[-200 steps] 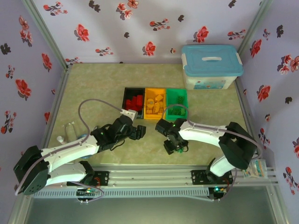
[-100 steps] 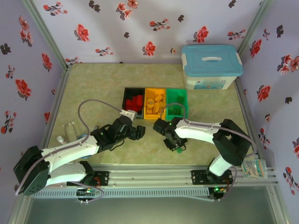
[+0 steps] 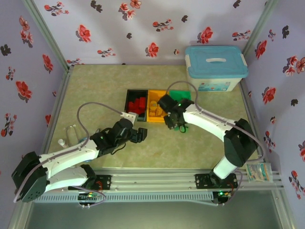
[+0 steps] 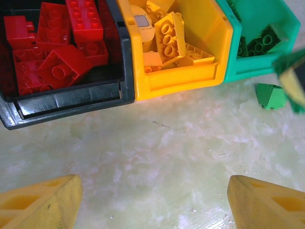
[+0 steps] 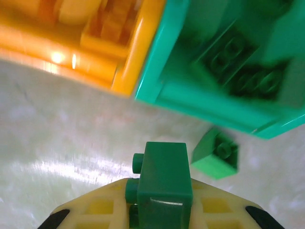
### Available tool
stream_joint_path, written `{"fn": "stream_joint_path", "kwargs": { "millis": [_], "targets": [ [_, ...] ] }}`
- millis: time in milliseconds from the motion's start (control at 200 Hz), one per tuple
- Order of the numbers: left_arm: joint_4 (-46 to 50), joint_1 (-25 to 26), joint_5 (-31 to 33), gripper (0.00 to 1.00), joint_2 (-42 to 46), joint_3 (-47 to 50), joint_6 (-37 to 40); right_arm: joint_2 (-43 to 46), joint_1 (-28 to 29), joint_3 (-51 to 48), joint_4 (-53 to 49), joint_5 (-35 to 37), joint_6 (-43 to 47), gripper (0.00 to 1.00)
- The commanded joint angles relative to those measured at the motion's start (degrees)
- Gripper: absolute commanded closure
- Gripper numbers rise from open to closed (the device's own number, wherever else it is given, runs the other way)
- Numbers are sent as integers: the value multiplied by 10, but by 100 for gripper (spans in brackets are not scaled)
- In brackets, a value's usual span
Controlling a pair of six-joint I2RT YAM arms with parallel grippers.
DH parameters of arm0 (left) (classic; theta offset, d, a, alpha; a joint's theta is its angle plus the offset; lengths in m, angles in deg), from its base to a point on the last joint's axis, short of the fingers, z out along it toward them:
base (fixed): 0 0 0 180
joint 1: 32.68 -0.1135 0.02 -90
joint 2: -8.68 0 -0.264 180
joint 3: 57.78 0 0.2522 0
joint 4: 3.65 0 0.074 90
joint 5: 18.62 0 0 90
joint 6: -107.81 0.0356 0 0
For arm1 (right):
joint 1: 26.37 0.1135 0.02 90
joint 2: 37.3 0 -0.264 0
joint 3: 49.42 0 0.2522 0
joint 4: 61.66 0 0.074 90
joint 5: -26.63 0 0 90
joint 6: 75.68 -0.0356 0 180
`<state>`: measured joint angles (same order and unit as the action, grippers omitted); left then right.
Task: Sort the legos into containers by color
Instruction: Place the lego in the container.
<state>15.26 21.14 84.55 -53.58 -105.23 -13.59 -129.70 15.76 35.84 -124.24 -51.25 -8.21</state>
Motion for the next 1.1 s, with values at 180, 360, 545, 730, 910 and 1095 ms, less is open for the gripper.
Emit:
{"fn": "stream_joint_path", "kwargs": {
  "millis": [180,360,545,730,910,1095],
  "targets": [
    [9,-6,25,20,29,15,-5,-55,-79,90,34,-1,16,82],
    [8,-9,28,20,43,26,-8,-89,-108,114,44,-4,18,82],
    [9,-10,29,20,42,24,-5,-116,-128,143,45,-3,23,79],
    [10,-13,29,20,41,20,-3,-144,-137,182,28,10,27,59],
    [12,-14,29,20,39,16,-1,-119,-135,172,31,16,19,39],
    [5,-15,29,20,31,10,1,-64,-128,121,43,13,9,38]
  ]
}}
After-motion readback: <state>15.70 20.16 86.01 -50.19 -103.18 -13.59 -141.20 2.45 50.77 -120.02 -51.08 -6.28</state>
